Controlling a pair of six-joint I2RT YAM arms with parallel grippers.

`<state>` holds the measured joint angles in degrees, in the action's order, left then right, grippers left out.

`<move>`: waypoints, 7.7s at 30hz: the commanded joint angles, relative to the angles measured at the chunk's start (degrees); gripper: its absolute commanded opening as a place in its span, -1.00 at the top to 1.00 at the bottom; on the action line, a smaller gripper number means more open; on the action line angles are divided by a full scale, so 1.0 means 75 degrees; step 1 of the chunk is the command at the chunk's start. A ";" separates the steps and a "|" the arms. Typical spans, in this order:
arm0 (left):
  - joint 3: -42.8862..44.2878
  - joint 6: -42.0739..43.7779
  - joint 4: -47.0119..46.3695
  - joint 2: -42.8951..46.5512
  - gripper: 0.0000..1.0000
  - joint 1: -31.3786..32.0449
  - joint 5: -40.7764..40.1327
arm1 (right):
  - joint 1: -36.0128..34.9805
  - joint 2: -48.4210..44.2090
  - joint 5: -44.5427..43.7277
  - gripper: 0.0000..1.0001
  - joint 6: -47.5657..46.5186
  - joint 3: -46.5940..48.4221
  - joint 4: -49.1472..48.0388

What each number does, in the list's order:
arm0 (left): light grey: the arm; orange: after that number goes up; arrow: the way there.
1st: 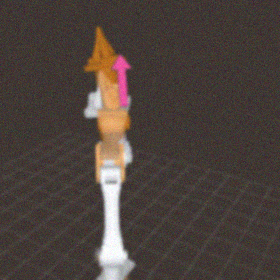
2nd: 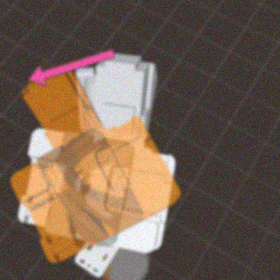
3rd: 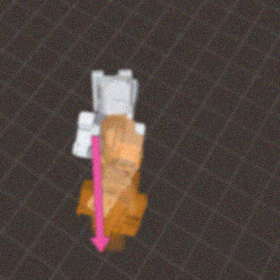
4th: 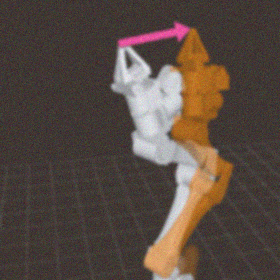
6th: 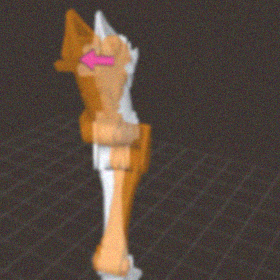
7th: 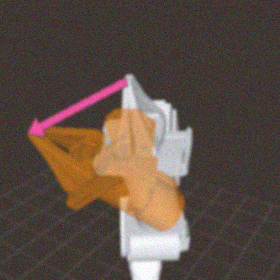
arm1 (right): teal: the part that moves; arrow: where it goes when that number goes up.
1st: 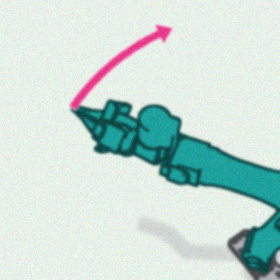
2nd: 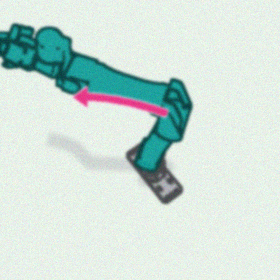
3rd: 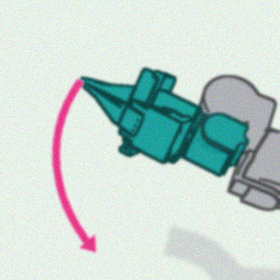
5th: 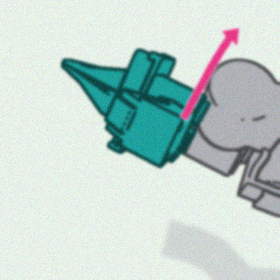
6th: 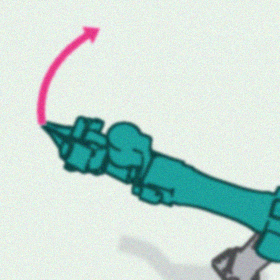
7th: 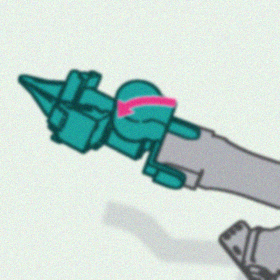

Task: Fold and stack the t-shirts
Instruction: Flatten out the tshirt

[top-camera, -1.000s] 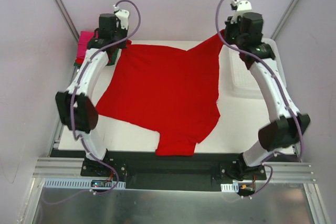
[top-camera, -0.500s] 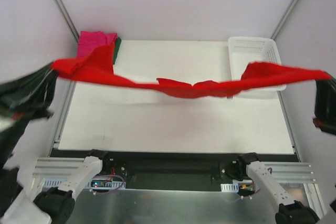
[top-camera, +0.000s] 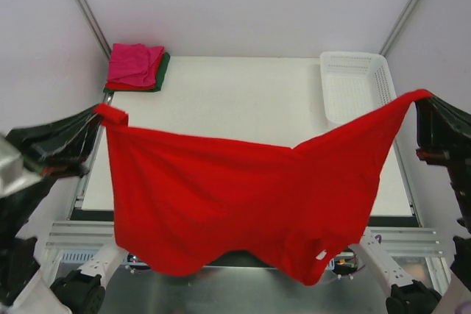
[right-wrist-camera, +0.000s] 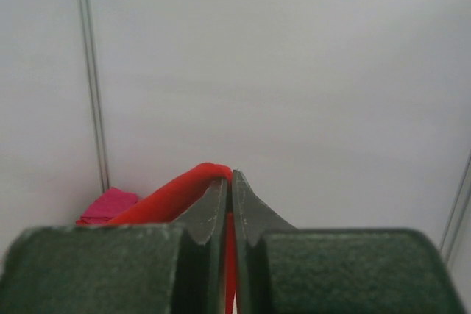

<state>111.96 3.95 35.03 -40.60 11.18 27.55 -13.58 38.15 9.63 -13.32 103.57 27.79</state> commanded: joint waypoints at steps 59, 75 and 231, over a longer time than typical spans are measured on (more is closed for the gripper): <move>-0.1112 0.0658 -0.2690 -0.3622 1.00 -0.0167 -0.1037 | 0.0053 0.3468 -0.1530 0.98 -0.0462 -0.0708 -0.2252; 0.0212 -0.0232 -0.1096 -0.0790 1.00 -0.0166 0.0240 | 0.0053 0.0868 -0.0663 0.98 -0.0181 0.0054 -0.1245; -0.0795 0.1865 -0.0604 -1.2423 1.00 0.1498 -0.5713 | -0.3427 0.8646 -0.1354 0.98 0.1870 -0.4763 -0.0519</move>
<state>104.90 17.63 25.39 -132.11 23.49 -16.51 -38.96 100.68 -0.95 1.83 64.10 20.67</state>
